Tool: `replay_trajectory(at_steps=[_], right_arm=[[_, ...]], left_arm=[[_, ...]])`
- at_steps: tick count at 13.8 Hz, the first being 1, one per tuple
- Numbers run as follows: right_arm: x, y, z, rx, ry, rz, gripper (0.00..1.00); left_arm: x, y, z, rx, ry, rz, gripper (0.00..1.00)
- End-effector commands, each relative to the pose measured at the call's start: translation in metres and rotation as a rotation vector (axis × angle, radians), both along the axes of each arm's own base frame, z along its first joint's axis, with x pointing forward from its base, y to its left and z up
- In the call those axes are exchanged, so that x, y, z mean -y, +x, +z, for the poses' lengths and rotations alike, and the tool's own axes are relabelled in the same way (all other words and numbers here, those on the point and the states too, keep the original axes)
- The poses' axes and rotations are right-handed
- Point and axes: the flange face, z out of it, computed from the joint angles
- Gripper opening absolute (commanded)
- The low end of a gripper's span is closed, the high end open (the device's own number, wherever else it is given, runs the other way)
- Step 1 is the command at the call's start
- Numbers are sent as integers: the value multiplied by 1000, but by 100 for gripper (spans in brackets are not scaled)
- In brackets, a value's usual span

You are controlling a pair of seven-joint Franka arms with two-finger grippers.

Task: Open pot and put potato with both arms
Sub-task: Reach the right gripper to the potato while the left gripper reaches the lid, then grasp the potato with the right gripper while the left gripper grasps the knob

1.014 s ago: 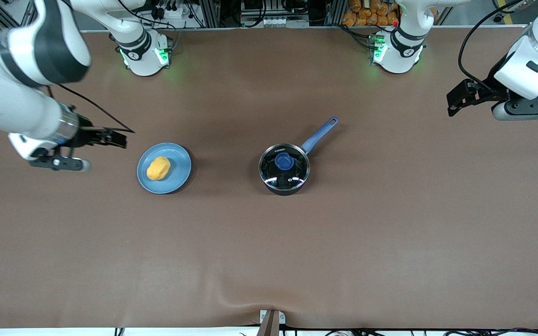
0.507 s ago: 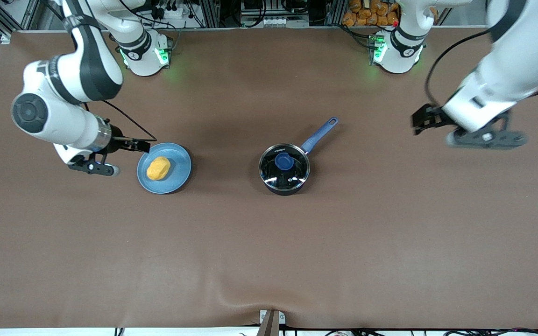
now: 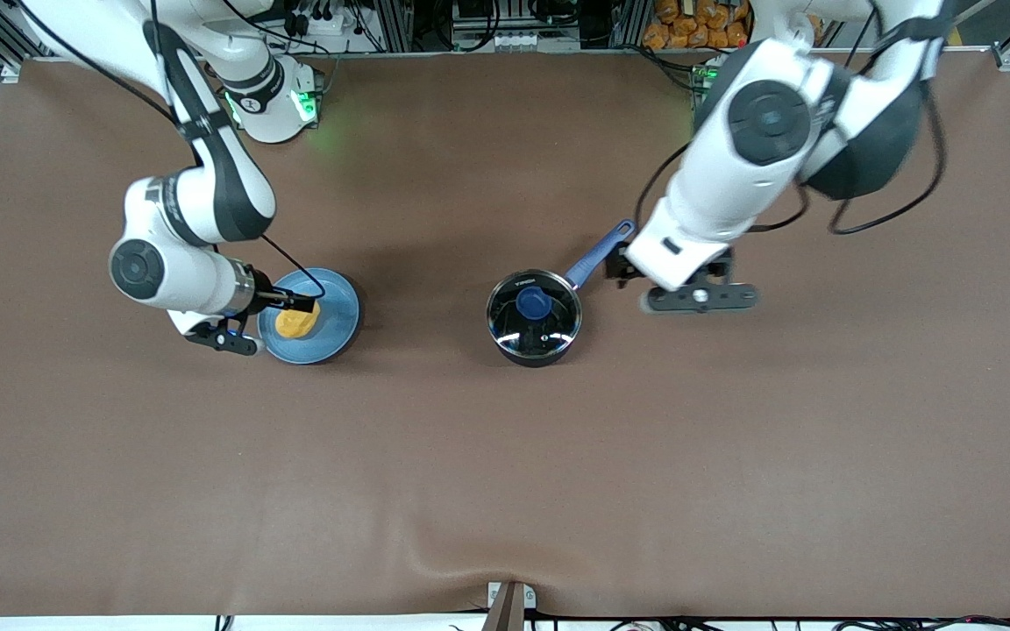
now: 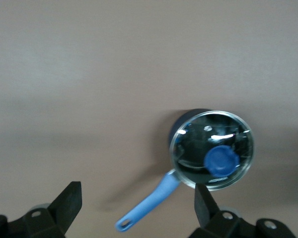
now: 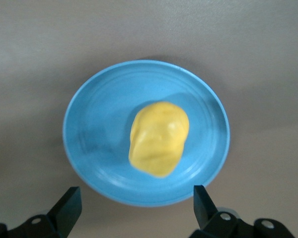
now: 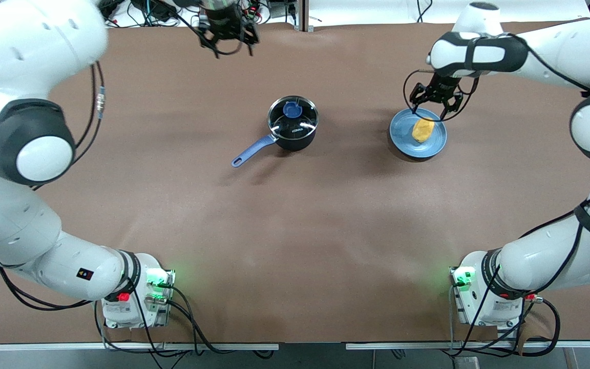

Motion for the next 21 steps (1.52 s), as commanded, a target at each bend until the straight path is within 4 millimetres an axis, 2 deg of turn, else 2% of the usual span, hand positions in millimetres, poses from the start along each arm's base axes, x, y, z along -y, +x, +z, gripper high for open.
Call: replay_trajectory(at_steps=[1, 5, 9, 13, 15, 18, 21], right_arm=[[-1, 3, -26, 3, 13, -21, 100], [0, 3, -42, 0, 11, -25, 100], [2, 0, -48, -20, 9, -30, 100], [3, -4, -53, -31, 6, -32, 100], [4, -4, -56, -35, 5, -31, 82], [3, -5, -57, -38, 5, -27, 53], [1, -3, -56, -37, 6, -24, 26]], left_arm=[[45, -2, -38, 22, 1, 26, 100], [100, -20, -93, 15, 6, 308, 100], [128, -40, -137, 19, 84, 551, 100], [145, -43, -165, 26, 43, 745, 100], [153, -45, -168, 46, 10, 764, 100], [152, -44, -180, 53, 27, 769, 100], [151, -45, -182, 57, 32, 765, 100]])
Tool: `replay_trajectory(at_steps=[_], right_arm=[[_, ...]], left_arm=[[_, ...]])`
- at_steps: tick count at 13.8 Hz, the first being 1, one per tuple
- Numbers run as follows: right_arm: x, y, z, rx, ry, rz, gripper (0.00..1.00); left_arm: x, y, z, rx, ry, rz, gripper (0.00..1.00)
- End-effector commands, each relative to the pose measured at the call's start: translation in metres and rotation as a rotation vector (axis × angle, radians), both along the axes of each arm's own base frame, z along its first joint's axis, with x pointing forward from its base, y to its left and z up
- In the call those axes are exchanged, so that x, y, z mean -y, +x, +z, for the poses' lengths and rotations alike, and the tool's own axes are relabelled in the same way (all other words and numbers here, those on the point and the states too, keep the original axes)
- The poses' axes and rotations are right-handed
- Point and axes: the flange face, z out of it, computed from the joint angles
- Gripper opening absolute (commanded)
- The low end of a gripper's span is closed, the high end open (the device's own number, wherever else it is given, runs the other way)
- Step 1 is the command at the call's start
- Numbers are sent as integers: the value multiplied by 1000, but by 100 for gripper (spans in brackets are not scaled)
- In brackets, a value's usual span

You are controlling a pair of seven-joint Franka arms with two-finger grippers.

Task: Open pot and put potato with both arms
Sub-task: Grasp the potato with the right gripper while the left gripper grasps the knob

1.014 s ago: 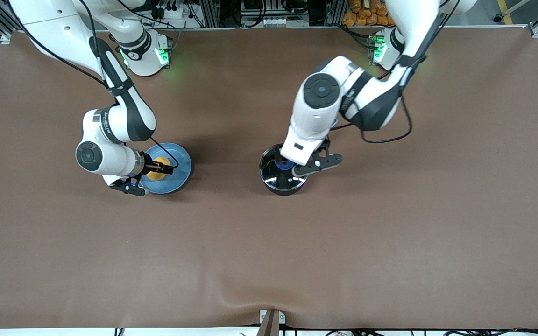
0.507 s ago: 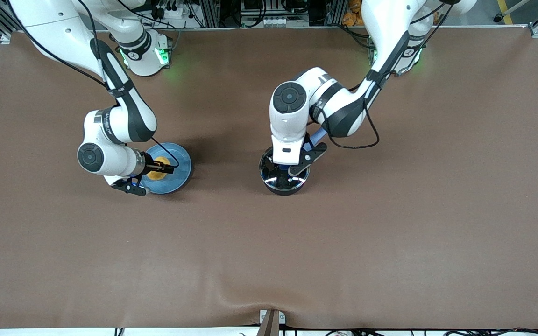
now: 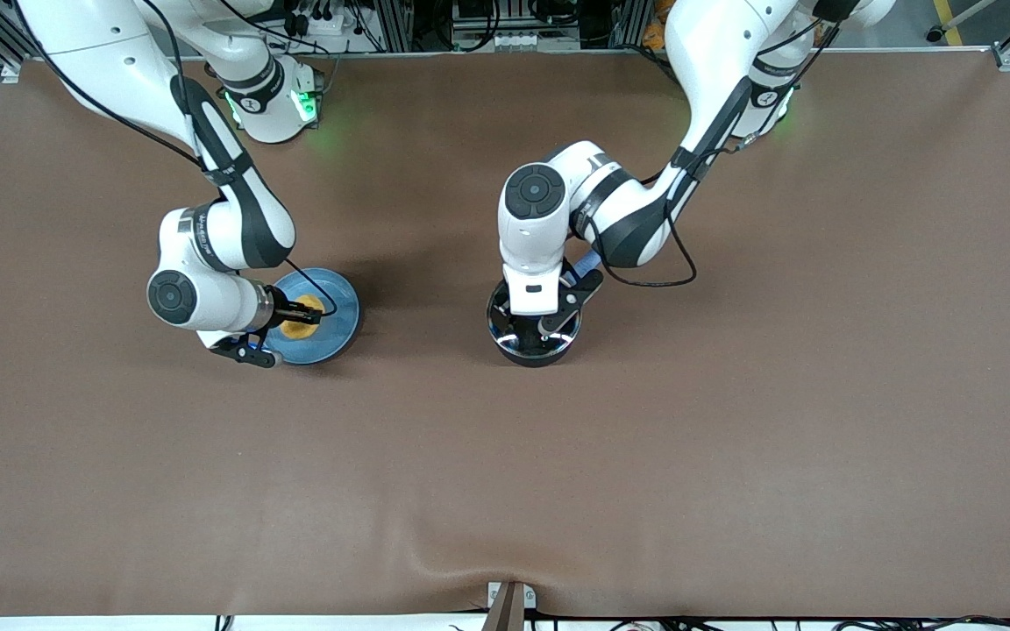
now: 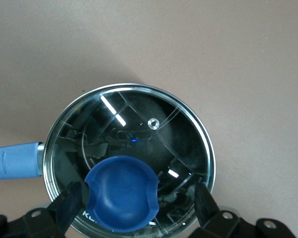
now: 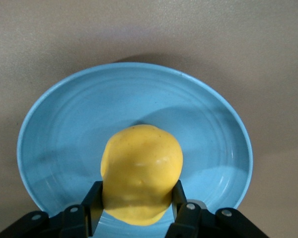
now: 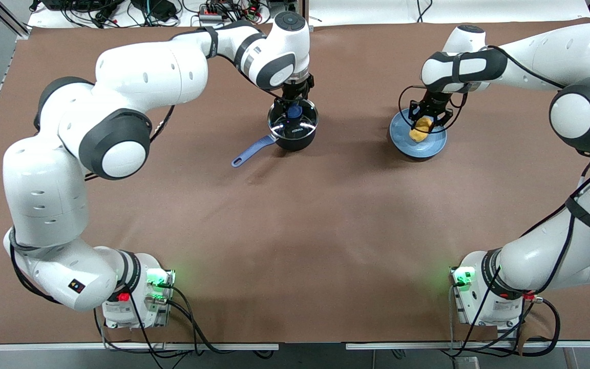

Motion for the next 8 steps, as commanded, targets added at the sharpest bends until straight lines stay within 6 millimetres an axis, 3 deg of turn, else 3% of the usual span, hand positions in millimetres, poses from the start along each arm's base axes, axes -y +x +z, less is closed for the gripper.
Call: replay_trajectory(at_steps=[1, 3, 4, 8], right_arm=[[-3, 0, 1, 0, 13, -7, 19], [-13, 3, 12, -3, 16, -3, 13], [-28, 8, 28, -23, 28, 20, 10], [-54, 35, 87, -48, 41, 30, 9]], left_arm=[[5, 3, 0, 28, 10, 9, 100], [3, 3, -3, 24, 13, 10, 100], [4, 3, -8, 19, 16, 9, 100], [4, 2, -17, 8, 24, 9, 100]])
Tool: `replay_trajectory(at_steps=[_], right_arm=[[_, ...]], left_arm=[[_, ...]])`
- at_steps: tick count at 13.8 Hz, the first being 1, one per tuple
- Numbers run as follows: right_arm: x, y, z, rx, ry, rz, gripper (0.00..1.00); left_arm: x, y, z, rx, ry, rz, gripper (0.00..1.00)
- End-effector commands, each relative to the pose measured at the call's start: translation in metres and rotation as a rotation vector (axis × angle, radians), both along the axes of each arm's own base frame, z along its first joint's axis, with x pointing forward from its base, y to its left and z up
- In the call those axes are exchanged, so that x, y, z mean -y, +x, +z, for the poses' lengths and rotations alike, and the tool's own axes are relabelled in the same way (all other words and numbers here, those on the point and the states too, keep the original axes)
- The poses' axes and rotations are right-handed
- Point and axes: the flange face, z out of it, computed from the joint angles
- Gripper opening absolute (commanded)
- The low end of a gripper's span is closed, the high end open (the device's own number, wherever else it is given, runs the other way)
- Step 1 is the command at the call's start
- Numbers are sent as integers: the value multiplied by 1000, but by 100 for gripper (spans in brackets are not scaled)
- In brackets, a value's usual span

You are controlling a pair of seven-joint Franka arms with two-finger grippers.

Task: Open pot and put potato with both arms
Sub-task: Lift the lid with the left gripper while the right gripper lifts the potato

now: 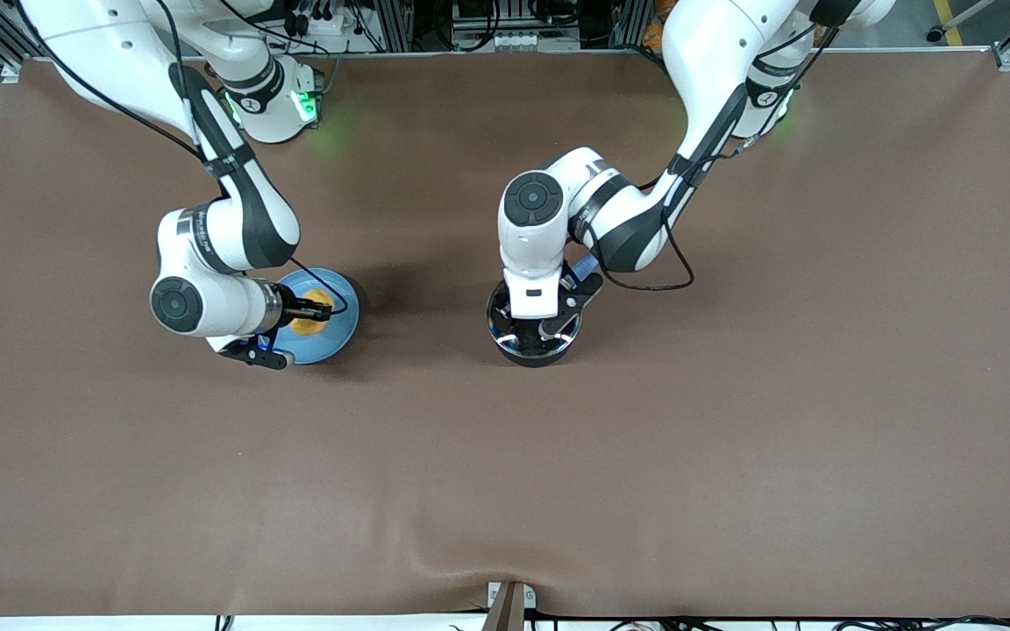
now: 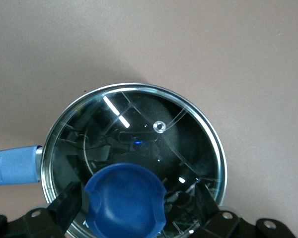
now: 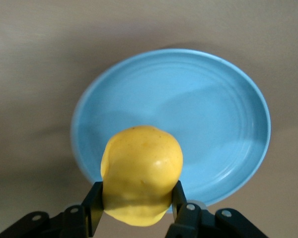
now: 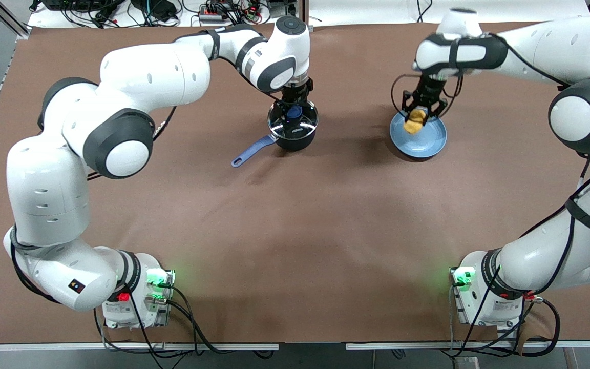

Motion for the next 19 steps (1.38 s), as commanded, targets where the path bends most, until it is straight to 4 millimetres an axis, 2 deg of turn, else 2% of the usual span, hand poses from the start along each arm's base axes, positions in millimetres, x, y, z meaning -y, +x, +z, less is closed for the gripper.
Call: replay_trajectory(at_steps=[1, 2, 3, 5, 6, 8, 9, 10, 14, 17, 19], right_arm=[[-20, 16, 42, 14, 23, 6, 9], [-27, 20, 56, 26, 32, 20, 9], [-32, 23, 73, 43, 40, 31, 9], [-49, 24, 101, 81, 59, 61, 10], [-55, 24, 110, 96, 66, 69, 11], [-75, 23, 127, 132, 87, 97, 11], [-84, 23, 133, 146, 96, 104, 10], [-90, 24, 138, 164, 106, 111, 10], [-131, 20, 145, 249, 141, 121, 10], [-165, 12, 143, 303, 167, 128, 10], [-197, 1, 142, 342, 186, 148, 10]], left_arm=[[5, 2, -1, 25, 9, 8, 100], [4, 4, 0, 26, 8, 10, 95], [3, 5, 3, 28, 4, 13, 85], [2, 7, 7, 31, 1, 17, 65], [0, 8, 8, 29, -2, 23, 51], [1, 6, 7, 26, 1, 16, 0], [1, 6, 10, 26, 1, 20, 0], [-1, 7, 21, 37, -6, 22, 0], [-11, 7, 96, 77, -19, 14, 0], [-53, 25, 139, 62, 5, -76, 0], [-100, 46, 154, 22, 29, -164, 0]])
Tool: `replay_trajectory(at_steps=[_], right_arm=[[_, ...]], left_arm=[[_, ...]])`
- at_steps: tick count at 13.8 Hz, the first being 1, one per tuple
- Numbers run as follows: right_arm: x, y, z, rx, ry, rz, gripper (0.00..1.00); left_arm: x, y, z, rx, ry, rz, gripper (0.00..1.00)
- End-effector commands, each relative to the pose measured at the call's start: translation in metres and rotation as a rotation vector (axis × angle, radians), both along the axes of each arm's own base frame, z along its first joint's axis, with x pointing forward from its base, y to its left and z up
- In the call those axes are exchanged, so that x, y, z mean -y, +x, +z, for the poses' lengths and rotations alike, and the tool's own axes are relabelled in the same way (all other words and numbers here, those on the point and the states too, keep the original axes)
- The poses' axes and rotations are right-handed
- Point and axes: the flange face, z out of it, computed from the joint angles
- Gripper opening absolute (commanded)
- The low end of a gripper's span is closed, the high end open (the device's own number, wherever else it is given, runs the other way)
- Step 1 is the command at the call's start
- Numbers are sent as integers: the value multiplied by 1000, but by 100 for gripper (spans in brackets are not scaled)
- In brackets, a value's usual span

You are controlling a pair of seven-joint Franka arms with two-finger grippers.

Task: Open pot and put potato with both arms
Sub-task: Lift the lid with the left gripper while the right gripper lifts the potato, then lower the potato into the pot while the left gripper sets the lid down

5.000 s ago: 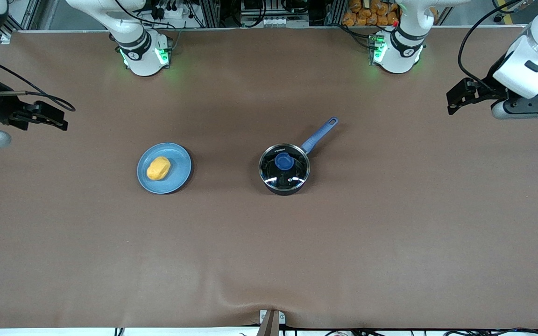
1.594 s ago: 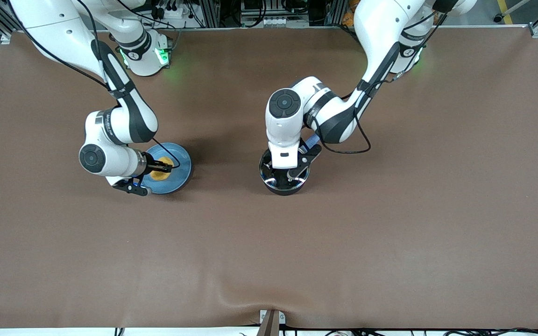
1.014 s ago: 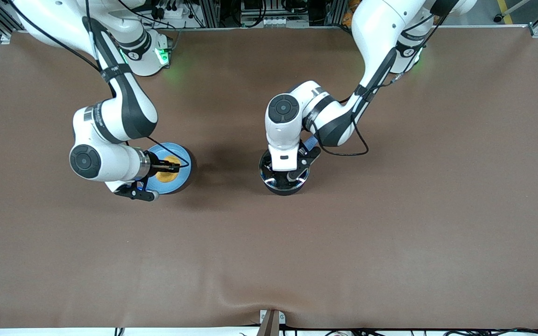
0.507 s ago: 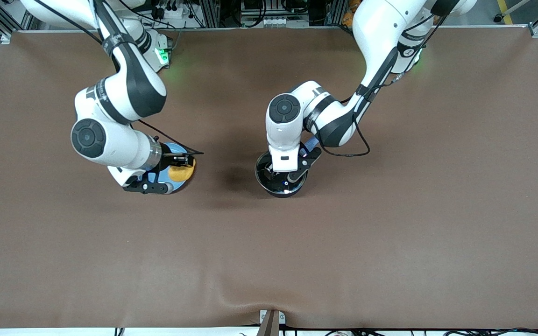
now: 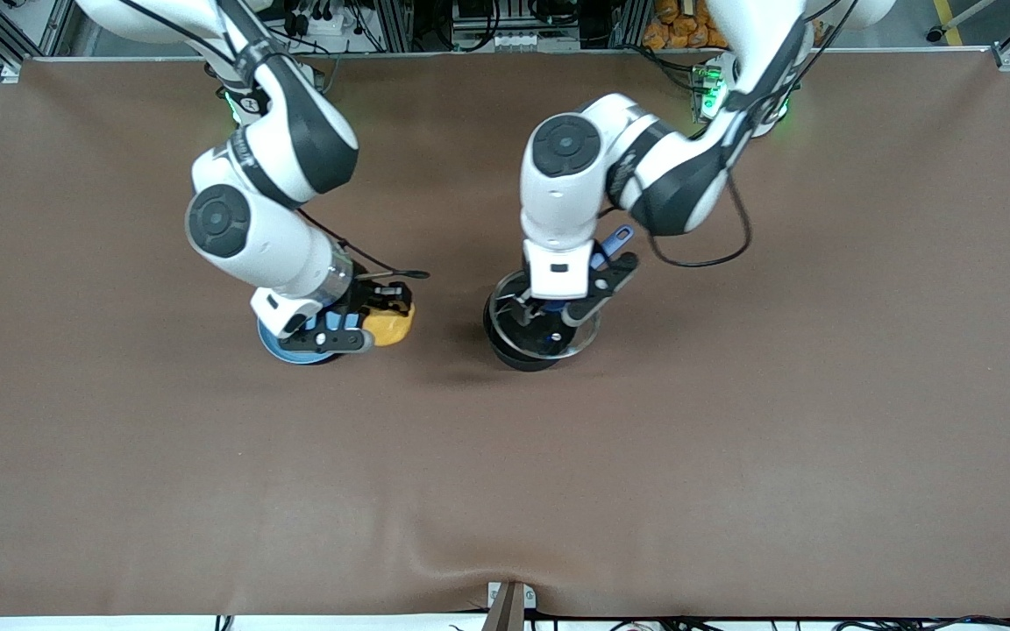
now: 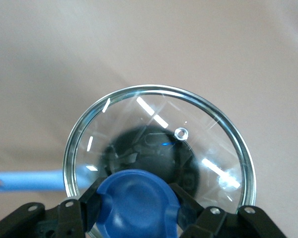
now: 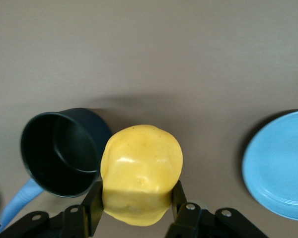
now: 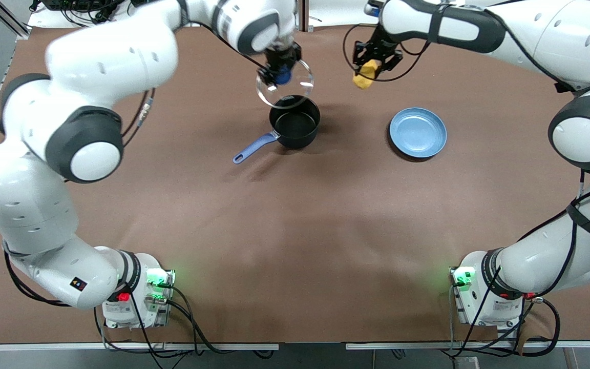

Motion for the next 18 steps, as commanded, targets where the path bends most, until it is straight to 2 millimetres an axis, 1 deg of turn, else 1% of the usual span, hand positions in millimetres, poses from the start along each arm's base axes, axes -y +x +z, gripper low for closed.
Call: replay_trajectory(at_steps=[1, 2, 4, 5, 6, 7, 8, 9, 10, 11, 12, 13, 14, 16, 17, 18], right_arm=[[-43, -13, -11, 36, 27, 0, 10], [-59, -17, -17, 52, 40, 4, 10], [-104, -37, -33, 103, 55, 35, 9], [-122, -46, -46, 129, 46, 47, 9], [-144, -58, -56, 159, 43, 63, 9], [-160, -65, -67, 189, 37, 81, 9], [-172, -67, -77, 210, 34, 94, 9], [-182, -71, -85, 223, 28, 112, 8], [-190, -74, -95, 232, 24, 124, 8], [-198, -77, -103, 237, 29, 132, 8], [-204, -79, -109, 236, 29, 142, 8], [-210, -83, -117, 239, 23, 160, 8], [-212, -83, -124, 243, 18, 170, 8], [-216, -88, -133, 237, 11, 187, 8], [-216, -89, -138, 240, 2, 198, 8], [-220, -93, -139, 244, -2, 210, 8]], left_arm=[[-70, 28, 19, -55, 31, -103, 0], [-98, 39, 20, -81, 48, -152, 0], [-157, 59, 9, -145, 75, -254, 0], [-185, 65, -2, -174, 80, -297, 0], [-219, 72, -15, -206, 82, -331, 0], [-254, 77, -30, -228, 77, -338, 0], [-288, 79, -44, -224, 69, -331, 0], [-309, 74, -61, -215, 65, -346, 0], [-322, 66, -82, -194, 63, -381, 0], [-347, 59, -101, -175, 59, -387, 0], [-356, 53, -118, -158, 51, -405, 0], [-358, 50, -131, -141, 50, -429, 0], [-365, 49, -143, -138, 58, -437, 0], [-369, 47, -161, -138, 116, -499, 0], [-375, 49, -166, -134, 117, -499, 0], [-376, 50, -174, -128, 113, -500, 0]])
